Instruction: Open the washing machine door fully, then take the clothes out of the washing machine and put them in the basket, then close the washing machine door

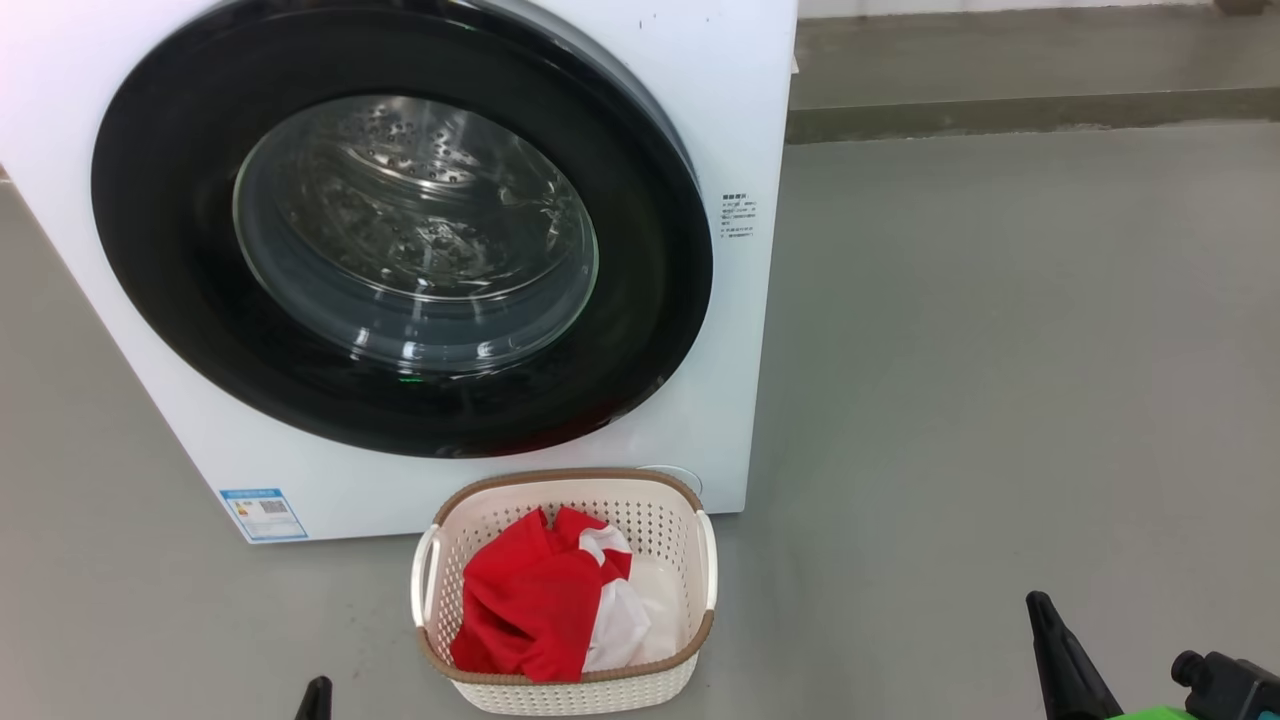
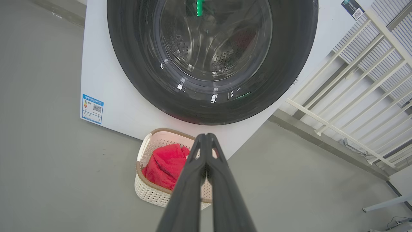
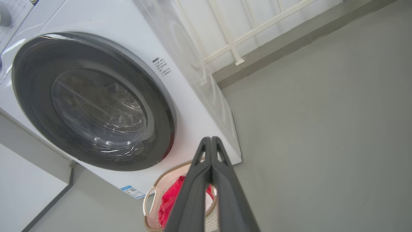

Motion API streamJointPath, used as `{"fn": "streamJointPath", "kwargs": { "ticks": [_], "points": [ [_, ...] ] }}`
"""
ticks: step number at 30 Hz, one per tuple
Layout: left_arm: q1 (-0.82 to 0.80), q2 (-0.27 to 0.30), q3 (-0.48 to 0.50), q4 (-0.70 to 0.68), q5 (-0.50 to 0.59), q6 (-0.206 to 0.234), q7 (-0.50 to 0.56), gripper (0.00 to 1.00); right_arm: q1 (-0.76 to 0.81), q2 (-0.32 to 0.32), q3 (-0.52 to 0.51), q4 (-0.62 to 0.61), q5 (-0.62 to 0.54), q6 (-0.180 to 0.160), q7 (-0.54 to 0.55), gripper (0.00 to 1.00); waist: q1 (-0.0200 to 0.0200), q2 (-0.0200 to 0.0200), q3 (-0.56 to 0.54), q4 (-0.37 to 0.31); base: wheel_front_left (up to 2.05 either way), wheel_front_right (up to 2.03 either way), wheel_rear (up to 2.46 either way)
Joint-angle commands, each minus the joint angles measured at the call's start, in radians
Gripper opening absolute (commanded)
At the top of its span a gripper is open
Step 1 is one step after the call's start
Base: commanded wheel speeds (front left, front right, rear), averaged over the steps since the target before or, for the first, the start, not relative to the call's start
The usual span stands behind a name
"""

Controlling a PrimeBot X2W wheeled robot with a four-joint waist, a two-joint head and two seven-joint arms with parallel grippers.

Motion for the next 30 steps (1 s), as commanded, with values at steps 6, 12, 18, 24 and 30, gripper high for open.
{"fn": "streamJointPath", "kwargs": {
  "ticks": [6,12,18,24,30],
  "points": [
    [-0.063,0.004,0.021,-0.014,-0.085,-0.002,0.02,0.0,-0.067,-0.012,-0.004,-0.023,0.08,0.0,0.02,0.0,-0.0001,0.0,0.006,-0.003,0.0,0.0,0.0],
    [-0.081,0.002,0.027,-0.008,-0.159,-0.003,0.04,0.0,-0.082,-0.012,-0.01,-0.022,0.151,0.0,0.04,0.0,-0.0001,0.0,0.012,-0.006,0.0,0.0,0.0],
    [-0.096,0.001,0.031,-0.003,-0.223,-0.003,0.057,0.0,-0.094,-0.013,-0.014,-0.021,0.211,0.0,0.058,0.0,-0.0001,0.0,0.018,-0.009,0.0,0.0,0.0],
    [-0.112,-0.001,0.036,0.002,-0.287,-0.003,0.074,0.0,-0.106,-0.013,-0.019,-0.02,0.272,-0.001,0.076,0.0,-0.0001,0.0,0.023,-0.012,0.0,0.0,0.0],
    [-0.127,-0.003,0.041,0.007,-0.351,-0.004,0.092,0.0,-0.119,-0.014,-0.024,-0.02,0.333,-0.001,0.094,0.0,-0.0001,0.0,0.028,-0.015,0.0,0.0,0.0]
  ]
}}
